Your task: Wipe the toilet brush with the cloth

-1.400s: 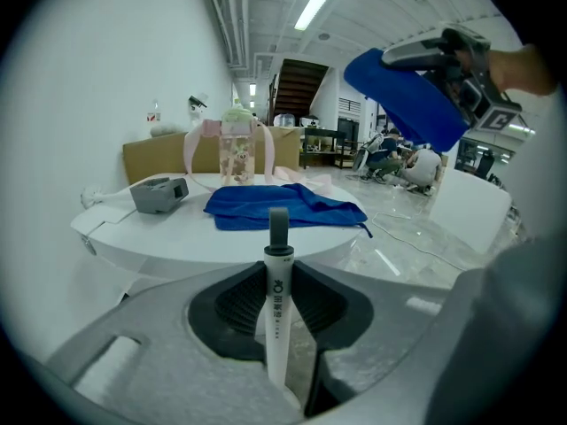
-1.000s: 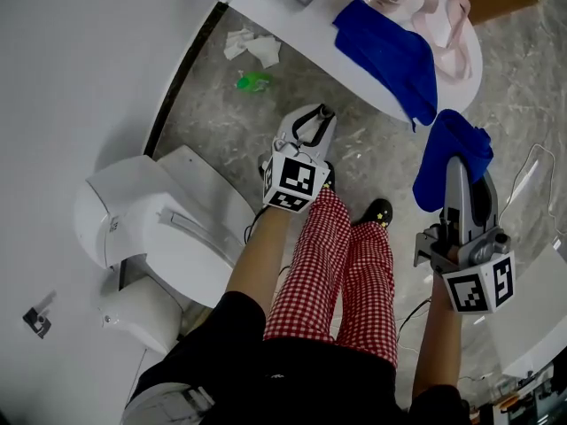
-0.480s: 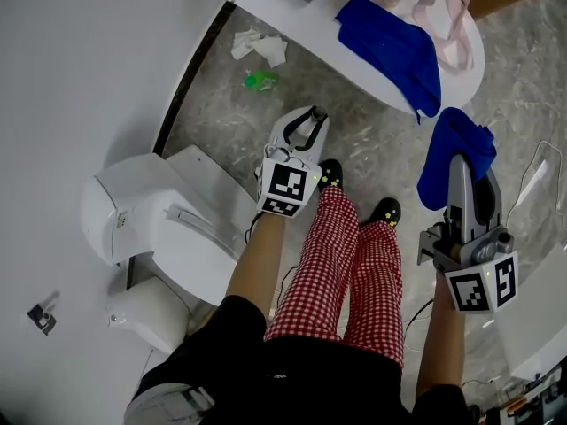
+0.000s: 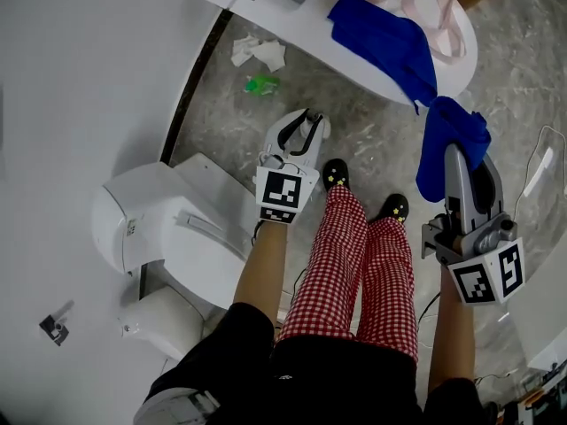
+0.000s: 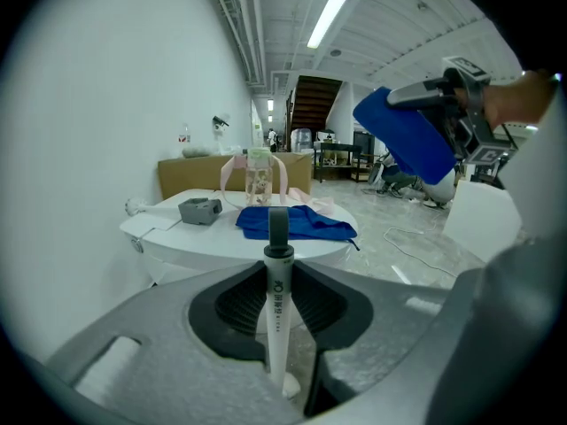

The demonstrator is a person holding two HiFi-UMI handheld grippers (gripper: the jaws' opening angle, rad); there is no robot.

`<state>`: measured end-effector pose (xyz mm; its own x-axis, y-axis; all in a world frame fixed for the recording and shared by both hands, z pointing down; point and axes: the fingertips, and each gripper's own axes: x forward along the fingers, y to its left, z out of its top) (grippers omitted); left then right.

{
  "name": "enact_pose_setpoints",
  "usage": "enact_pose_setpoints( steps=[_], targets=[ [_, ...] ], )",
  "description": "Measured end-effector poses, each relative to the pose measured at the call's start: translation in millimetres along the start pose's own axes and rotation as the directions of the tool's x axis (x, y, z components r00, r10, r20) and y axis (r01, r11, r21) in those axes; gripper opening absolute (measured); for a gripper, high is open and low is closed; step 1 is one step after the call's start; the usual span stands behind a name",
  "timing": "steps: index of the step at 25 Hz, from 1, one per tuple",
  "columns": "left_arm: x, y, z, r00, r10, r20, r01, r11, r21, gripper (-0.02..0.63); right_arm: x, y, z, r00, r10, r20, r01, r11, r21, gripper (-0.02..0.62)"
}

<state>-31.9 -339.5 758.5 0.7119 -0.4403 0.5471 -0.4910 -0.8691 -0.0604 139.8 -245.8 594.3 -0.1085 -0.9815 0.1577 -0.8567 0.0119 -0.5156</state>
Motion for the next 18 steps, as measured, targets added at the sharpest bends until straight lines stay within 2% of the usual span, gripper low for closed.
enact_pose_setpoints(
  steps=[5,13,18],
  targets=[
    [-16,0,17,0.999,0.013,0.035,-0.013,1.000,-0.001,0.092,-4,6,1,1.000,0.007,0.002,-0.007,1.000,0.002,0.064],
    [-43,8,29,0.996,0.072,0.044,-0.071,0.997,-0.017,0.092,-7,22,6,0.999,0.043,0.002,-0.043,0.999,-0.009,0.064],
    [-67,6,38,0.993,0.097,0.063,-0.094,0.994,-0.053,0.092,-8,36,10,0.998,0.069,0.001,-0.069,0.998,-0.014,0.064]
  ],
)
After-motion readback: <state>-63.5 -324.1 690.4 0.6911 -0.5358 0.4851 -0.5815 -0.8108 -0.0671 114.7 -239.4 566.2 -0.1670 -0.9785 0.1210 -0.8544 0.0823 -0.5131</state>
